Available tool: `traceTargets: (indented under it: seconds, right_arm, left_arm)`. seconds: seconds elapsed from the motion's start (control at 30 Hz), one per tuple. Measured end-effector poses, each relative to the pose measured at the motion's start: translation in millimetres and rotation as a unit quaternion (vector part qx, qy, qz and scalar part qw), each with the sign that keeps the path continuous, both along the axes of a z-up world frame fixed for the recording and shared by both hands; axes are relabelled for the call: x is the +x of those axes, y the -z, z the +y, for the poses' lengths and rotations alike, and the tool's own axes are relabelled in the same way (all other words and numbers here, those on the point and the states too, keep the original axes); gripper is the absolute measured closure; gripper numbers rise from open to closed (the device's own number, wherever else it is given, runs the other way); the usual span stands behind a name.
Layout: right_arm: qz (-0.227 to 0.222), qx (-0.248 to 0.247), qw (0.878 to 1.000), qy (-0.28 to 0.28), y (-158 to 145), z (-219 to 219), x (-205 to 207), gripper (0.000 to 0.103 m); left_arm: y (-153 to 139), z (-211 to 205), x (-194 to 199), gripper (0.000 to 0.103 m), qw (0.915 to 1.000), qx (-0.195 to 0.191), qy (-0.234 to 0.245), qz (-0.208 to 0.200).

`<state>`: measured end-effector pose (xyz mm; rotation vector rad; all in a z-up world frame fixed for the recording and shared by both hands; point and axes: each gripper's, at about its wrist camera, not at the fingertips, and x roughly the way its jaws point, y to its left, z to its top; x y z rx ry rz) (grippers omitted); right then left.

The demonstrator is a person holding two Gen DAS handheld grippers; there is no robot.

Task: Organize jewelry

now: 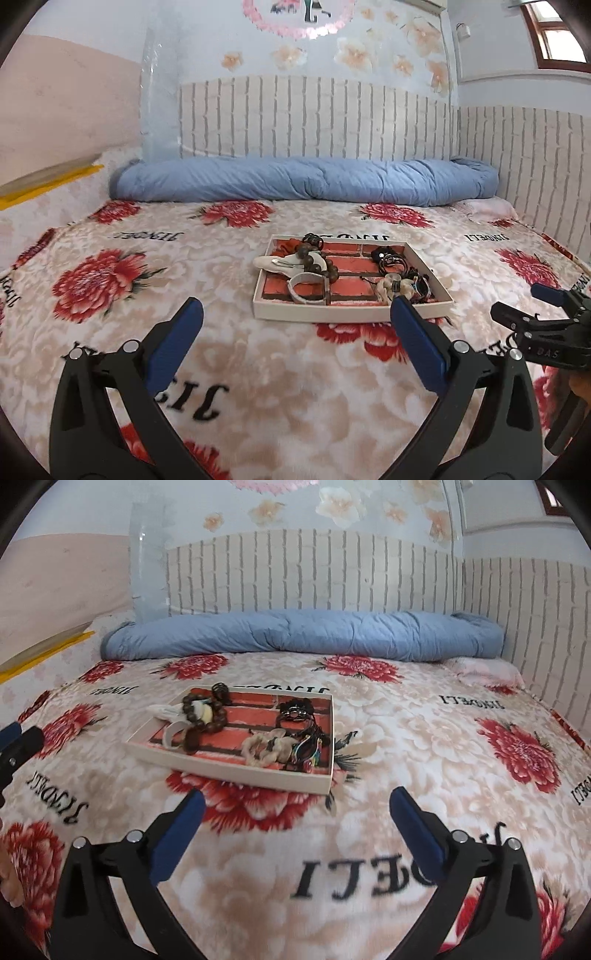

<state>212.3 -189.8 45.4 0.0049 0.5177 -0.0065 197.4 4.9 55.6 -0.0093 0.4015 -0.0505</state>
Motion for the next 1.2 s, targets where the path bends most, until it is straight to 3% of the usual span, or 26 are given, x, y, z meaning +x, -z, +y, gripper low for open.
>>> traceTargets:
  seconds: [0.17, 0.33, 0.5, 0.63, 0.97, 1.2]
  right_arm:
    - [-0.020, -0.005, 1.000, -0.001, 9, 4, -38, 0.004]
    - [-0.053, -0.003, 0.999, 0.004, 16, 6, -60, 0.004]
    - [-0.096, -0.021, 0.995, 0.008, 22, 13, -73, 0.004]
    - [-0.093, -0.015, 0.996, 0.006, 33, 14, -73, 0.004]
    - [-0.099, -0.004, 0.995, 0.011, 43, 11, -77, 0.004]
    - [-0.095, 0.014, 0.995, 0.014, 46, 5, -74, 0.004]
  left_arm:
    - [14, 4, -27, 0.005, 0.9997, -0.009, -0.013, -0.017]
    - [30, 4, -35, 0.005, 0.9998, 0.007, -0.015, -0.011]
    - [41, 11, -41, 0.005, 0.9987, -0.017, -0.030, -0.037]
    - [52, 10, -40, 0.005, 0.9986, -0.023, -0.034, -0.035]
    - [61, -11, -47, 0.005, 0.9975, 0.033, -0.031, -0.054]
    - [62, -9, -45, 0.005, 0.9976, 0.031, -0.039, -0.048]
